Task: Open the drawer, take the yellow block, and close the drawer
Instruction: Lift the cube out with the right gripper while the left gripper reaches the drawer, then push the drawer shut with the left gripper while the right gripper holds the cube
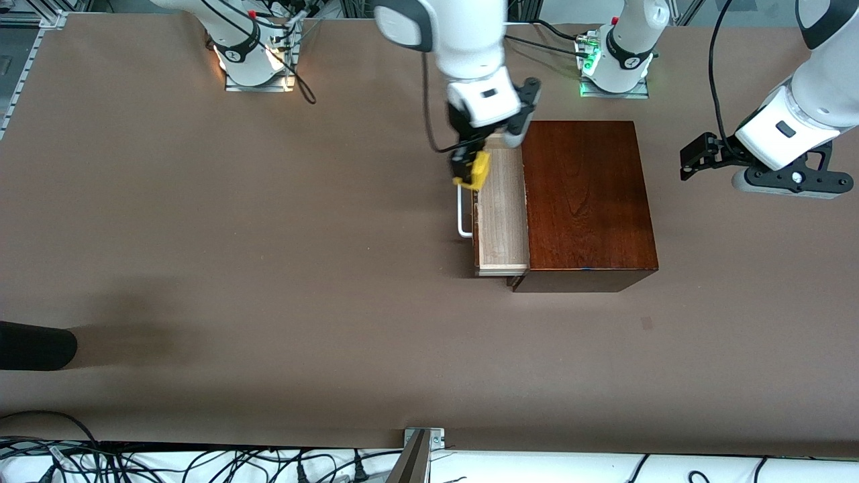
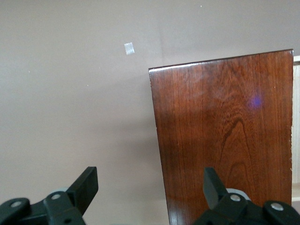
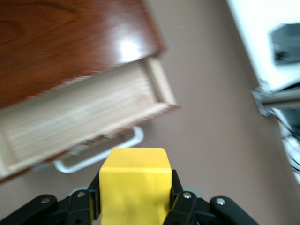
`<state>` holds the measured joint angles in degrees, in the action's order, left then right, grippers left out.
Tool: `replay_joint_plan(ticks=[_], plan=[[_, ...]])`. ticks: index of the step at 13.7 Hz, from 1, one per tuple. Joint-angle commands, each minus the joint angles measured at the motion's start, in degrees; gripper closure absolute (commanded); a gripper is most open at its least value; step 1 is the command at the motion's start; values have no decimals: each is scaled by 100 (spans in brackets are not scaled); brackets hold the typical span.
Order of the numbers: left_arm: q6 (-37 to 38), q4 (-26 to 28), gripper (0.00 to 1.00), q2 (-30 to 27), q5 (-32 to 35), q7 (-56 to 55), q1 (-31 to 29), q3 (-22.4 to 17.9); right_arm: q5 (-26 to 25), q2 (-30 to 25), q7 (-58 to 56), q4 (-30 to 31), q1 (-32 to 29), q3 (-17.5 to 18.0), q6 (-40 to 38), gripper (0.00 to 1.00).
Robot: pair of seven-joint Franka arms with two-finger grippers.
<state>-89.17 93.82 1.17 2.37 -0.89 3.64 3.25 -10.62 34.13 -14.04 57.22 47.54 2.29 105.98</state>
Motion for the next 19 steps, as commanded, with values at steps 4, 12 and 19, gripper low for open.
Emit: replay_joint_plan(ticks=[4,12,19], plan=[[427,-92,0,-12,-551,228,40,755,1264,-1248,86,1121,-1402,-185,-94,100],[418,-294,0,1208,-1598,3358,601,1731,1378,-2700,514,3785,-3267,-185,-138,100],[-53,-1331,0,2580,-794,3707,2077,1794,1256,-2806,1106,5517,-3874,-185,966,100]])
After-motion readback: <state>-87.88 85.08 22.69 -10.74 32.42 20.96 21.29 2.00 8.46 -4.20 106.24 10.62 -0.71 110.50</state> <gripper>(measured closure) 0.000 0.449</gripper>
